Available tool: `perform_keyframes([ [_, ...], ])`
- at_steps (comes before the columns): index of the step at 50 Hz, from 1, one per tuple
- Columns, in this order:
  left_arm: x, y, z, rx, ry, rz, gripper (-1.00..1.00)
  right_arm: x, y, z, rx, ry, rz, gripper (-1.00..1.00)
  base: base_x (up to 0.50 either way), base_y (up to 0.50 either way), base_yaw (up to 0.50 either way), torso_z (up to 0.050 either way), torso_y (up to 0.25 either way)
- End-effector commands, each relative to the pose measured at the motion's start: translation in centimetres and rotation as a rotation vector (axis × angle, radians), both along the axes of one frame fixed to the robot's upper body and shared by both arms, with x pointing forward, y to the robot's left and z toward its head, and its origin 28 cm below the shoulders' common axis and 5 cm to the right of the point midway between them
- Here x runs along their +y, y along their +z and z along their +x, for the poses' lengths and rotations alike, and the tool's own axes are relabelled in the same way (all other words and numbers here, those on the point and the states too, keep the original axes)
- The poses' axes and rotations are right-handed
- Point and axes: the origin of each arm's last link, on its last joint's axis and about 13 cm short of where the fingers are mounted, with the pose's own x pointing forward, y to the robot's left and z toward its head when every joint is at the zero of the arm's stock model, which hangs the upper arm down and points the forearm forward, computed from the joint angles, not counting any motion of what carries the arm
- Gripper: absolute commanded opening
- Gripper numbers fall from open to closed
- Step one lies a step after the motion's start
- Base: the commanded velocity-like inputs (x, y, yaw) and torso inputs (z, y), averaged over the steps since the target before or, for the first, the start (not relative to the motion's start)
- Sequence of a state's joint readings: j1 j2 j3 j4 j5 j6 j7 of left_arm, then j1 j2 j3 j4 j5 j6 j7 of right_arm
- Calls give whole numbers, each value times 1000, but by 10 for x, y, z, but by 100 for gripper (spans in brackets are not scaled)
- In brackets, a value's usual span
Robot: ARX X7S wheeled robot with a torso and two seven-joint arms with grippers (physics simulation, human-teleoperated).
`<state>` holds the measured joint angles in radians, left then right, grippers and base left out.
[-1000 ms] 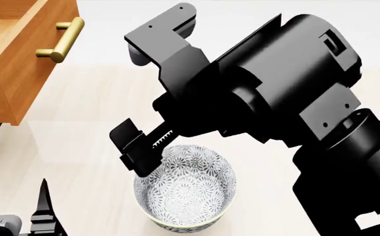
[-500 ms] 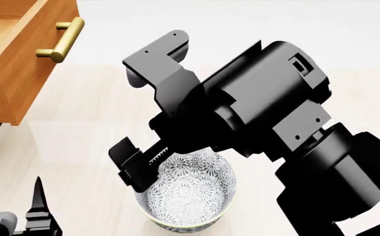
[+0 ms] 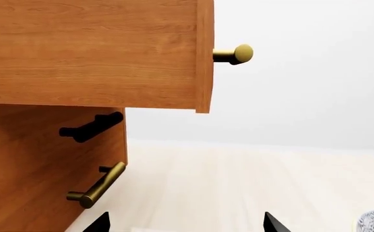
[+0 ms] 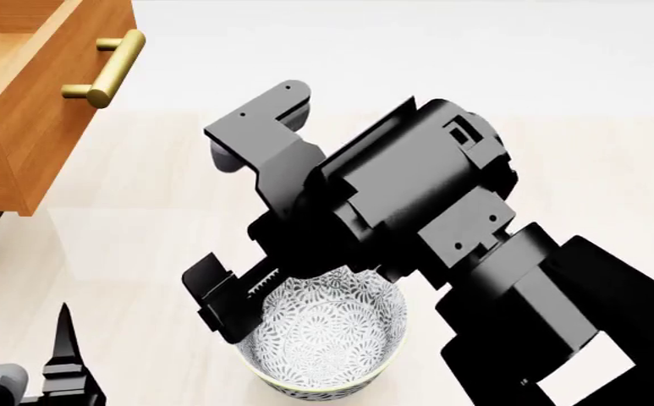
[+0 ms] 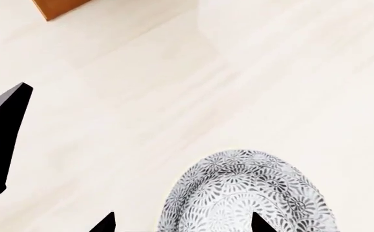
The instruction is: Put the bowl on the plate.
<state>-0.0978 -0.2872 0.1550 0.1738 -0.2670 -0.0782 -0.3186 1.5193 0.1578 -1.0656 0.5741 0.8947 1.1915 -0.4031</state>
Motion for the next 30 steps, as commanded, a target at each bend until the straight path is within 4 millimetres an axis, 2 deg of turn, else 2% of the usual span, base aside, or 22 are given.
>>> perform_keyframes([
  [1, -1, 0, 0, 0, 0, 0, 100, 2, -15, 3, 34, 1, 5, 100, 0, 0, 0, 0, 0],
  [30, 0, 0, -1, -1, 1, -2, 100, 0, -44, 4, 98, -14, 13, 100, 0, 0, 0, 0, 0],
])
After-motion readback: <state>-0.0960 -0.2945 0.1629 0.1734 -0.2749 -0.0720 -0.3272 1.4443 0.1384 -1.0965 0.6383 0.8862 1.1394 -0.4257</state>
